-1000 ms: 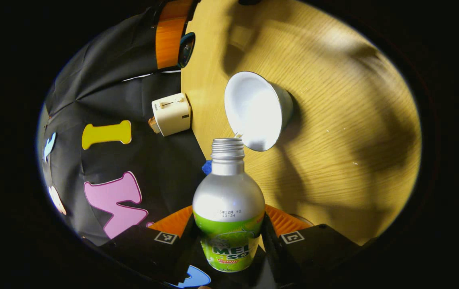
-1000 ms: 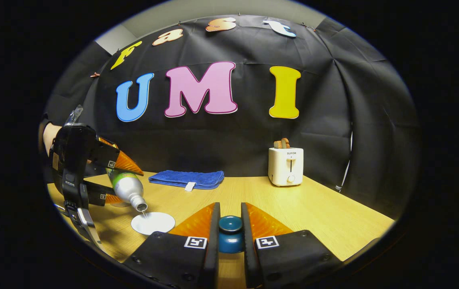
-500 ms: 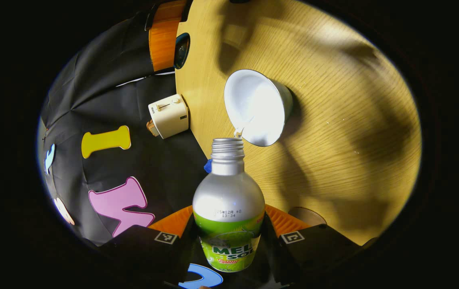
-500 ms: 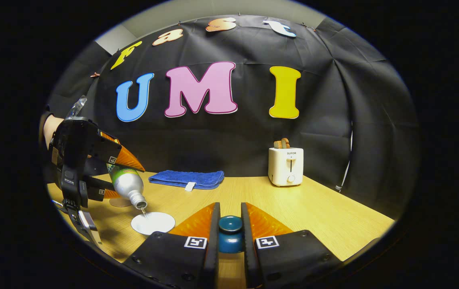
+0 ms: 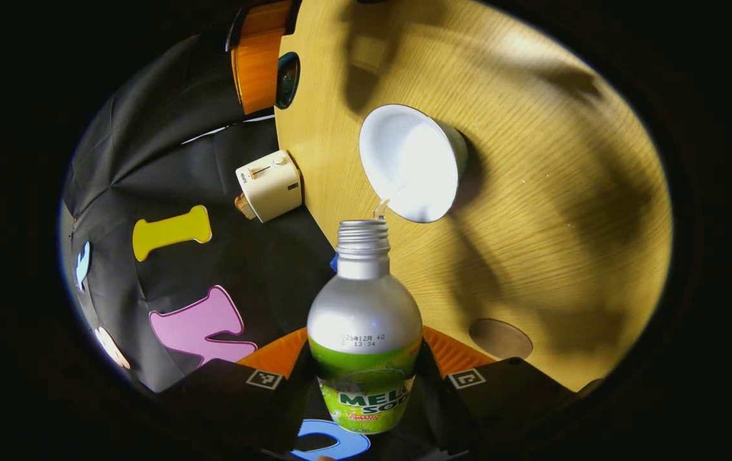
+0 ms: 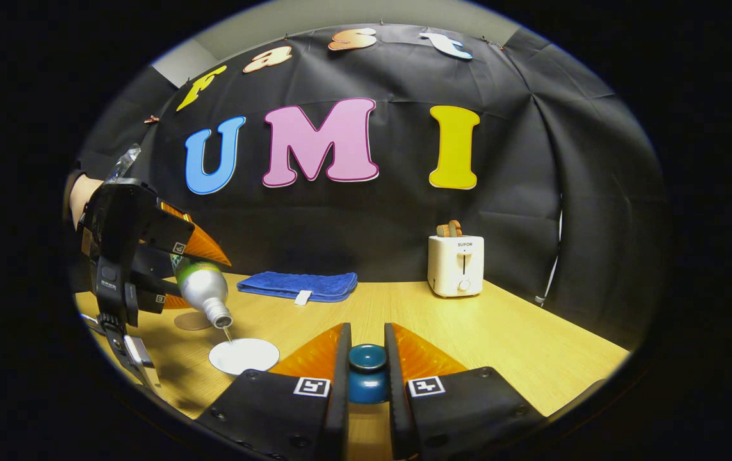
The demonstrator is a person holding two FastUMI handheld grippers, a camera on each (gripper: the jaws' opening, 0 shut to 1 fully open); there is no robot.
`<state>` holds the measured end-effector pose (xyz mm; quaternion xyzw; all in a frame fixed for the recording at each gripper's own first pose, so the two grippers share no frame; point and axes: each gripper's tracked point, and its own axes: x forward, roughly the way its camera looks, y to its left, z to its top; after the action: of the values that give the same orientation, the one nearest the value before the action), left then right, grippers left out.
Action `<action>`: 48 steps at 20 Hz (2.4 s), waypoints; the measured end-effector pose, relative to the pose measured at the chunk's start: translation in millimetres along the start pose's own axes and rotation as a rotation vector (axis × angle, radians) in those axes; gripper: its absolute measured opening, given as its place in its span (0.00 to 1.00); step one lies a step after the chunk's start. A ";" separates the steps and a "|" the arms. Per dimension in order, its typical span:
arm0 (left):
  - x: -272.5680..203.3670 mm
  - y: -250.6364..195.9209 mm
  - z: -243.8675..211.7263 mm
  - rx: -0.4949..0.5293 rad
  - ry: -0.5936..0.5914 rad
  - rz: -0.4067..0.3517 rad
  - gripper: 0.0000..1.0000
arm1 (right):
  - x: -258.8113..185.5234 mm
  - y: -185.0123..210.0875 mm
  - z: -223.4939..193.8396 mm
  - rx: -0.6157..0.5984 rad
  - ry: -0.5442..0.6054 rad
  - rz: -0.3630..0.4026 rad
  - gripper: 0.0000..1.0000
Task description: Open the teacup lid with one hand, grasp the water bottle and pour water into the teacup with the other hand; after pouring, place the water bottle on the coaster and then close the teacup lid.
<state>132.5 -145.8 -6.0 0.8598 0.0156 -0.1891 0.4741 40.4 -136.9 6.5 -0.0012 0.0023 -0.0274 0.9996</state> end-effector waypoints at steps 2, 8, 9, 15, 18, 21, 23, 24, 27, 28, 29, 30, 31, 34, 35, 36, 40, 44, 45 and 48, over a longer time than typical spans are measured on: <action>-0.6 1.3 0.3 0.019 0.004 0.010 0.78 | 0.3 0.0 -0.3 0.000 0.000 0.000 0.30; -1.8 2.8 -0.9 0.041 0.016 0.022 0.78 | -0.3 -0.2 0.4 0.000 0.000 0.000 0.30; -2.2 3.2 -0.7 0.045 0.017 0.027 0.78 | -0.4 -0.2 0.3 0.000 0.000 0.000 0.30; -4.6 4.0 1.0 0.068 0.025 0.043 0.78 | 0.5 0.0 -0.2 0.000 0.000 0.000 0.30; -5.2 5.6 1.8 0.079 0.025 0.051 0.78 | 0.3 -0.2 -0.1 0.000 0.000 0.000 0.30; -5.7 6.7 3.6 0.090 0.021 0.061 0.78 | 0.4 -0.2 -0.1 0.000 0.000 0.000 0.30; -5.9 6.3 5.1 0.092 0.019 0.065 0.78 | 0.4 -0.1 -0.1 0.000 0.000 0.000 0.30; -6.5 6.5 6.3 0.098 0.019 0.068 0.78 | 0.2 0.2 -0.1 0.000 0.000 0.000 0.30; -6.7 6.7 7.0 0.099 0.019 0.075 0.78 | -0.1 0.0 0.3 0.000 0.000 0.000 0.30; -6.7 6.9 7.0 0.099 0.019 0.078 0.78 | 0.0 0.1 0.1 0.000 0.000 0.000 0.30; -6.1 6.3 7.0 0.102 0.019 0.080 0.78 | 0.4 0.2 -0.3 0.000 0.000 0.000 0.30; -6.7 6.2 7.5 0.104 0.018 0.079 0.78 | 0.3 -0.1 0.3 0.000 0.000 0.000 0.30; -7.2 6.2 7.2 0.107 0.017 0.079 0.78 | 0.4 -0.1 0.0 0.000 0.000 0.000 0.30; -8.2 6.2 8.4 0.110 0.014 0.082 0.78 | 0.4 -0.1 -0.1 0.000 0.000 0.000 0.30; -7.2 6.5 8.6 0.104 0.010 0.085 0.78 | 0.1 -0.1 0.2 0.000 0.000 0.000 0.30; -7.3 5.4 8.6 0.097 0.009 0.087 0.78 | 0.3 -0.1 -0.1 0.000 0.000 0.000 0.30; -3.3 -5.1 10.2 0.035 -0.029 0.075 0.78 | 0.2 -0.3 0.3 0.000 0.000 0.000 0.30; 0.0 -28.0 16.5 -0.171 -0.087 0.074 0.78 | 0.4 -0.3 0.7 0.000 0.000 0.000 0.30; 0.5 -31.1 18.5 -0.242 -0.101 0.086 0.78 | 0.3 -1.0 0.3 -0.001 0.000 -0.004 0.30; -7.8 -33.2 23.4 -0.480 -0.126 0.106 0.78 | 0.5 -1.3 0.0 0.000 0.000 -0.007 0.30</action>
<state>111.2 -145.5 -41.4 0.7087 -0.0144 -0.2080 0.6741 40.8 -138.3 6.5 -0.0013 0.0021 -0.0308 0.9995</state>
